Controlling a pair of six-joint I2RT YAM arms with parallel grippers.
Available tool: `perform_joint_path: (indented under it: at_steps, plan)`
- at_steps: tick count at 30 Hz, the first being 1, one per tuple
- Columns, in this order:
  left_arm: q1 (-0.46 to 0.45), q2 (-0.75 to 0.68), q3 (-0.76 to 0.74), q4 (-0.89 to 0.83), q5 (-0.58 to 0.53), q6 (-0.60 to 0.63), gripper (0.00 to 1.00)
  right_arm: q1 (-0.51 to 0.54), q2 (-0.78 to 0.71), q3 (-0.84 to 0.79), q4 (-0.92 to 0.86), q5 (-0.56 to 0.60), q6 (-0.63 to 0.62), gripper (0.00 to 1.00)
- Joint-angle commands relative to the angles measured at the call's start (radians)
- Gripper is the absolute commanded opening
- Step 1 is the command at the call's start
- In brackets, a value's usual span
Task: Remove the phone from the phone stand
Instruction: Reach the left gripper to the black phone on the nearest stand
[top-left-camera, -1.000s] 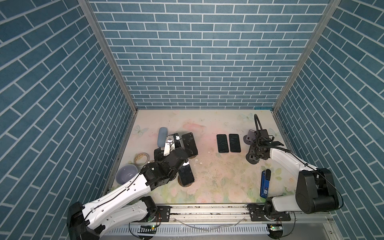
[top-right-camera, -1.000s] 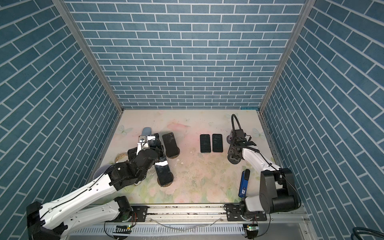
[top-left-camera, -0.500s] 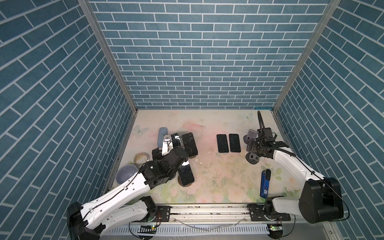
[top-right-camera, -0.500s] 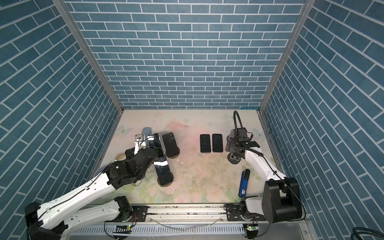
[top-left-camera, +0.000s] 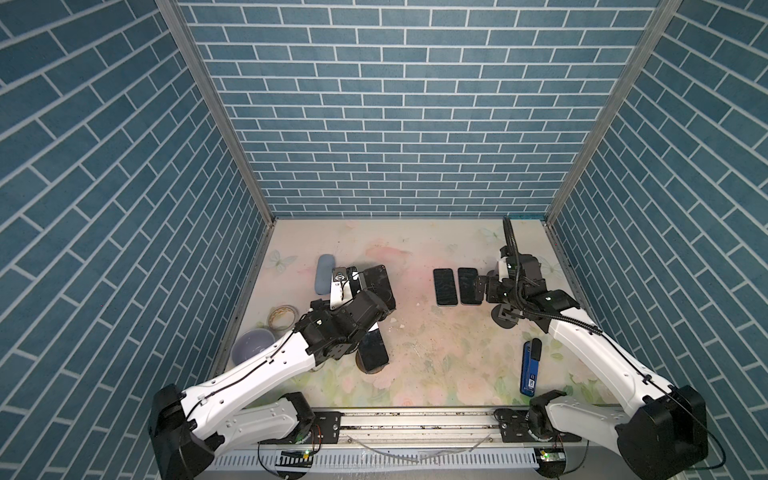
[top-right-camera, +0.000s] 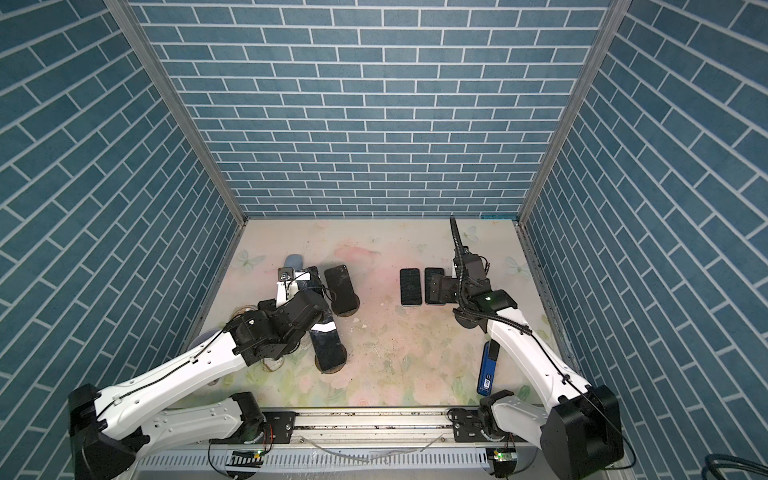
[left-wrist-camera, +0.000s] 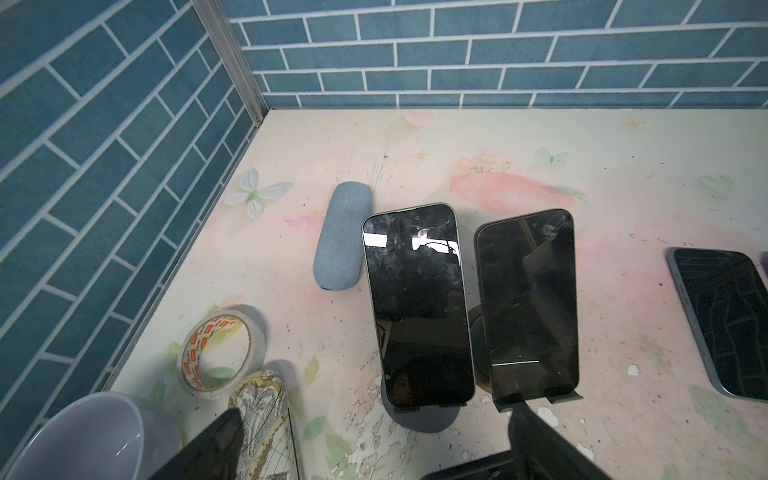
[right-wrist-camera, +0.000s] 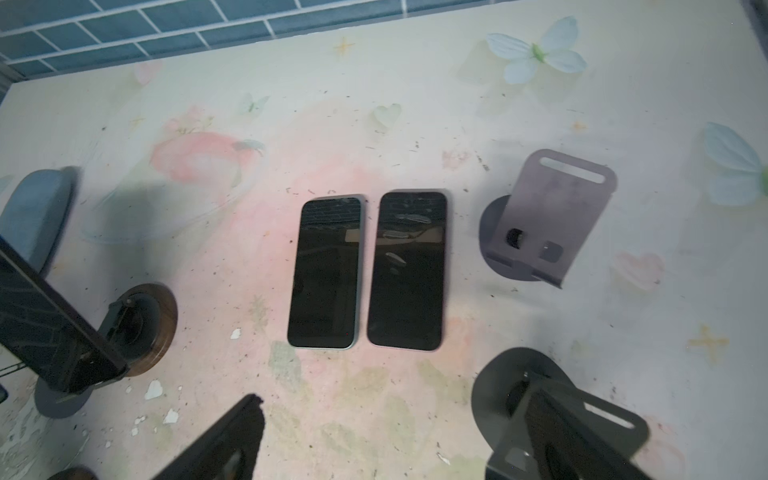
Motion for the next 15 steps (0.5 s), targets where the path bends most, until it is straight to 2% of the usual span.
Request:
perform_joint_path:
  at_steps: [1,5,10,15]
  plan:
    - [-0.002,0.024,0.043,-0.130,0.024,-0.142,1.00,0.027,0.059,0.045,0.058,-0.019,-0.024,0.99]
    - [-0.003,0.046,0.058,-0.179,0.072,-0.219,1.00,0.048,0.121,0.049,0.110,-0.016,-0.001,0.99]
    - [-0.004,0.052,0.043,-0.140,0.183,-0.277,1.00,0.065,0.186,0.062,0.148,-0.018,0.003,0.97]
    - [-0.005,0.086,0.066,-0.168,0.242,-0.349,1.00,0.069,0.226,0.048,0.184,-0.022,-0.003,0.96]
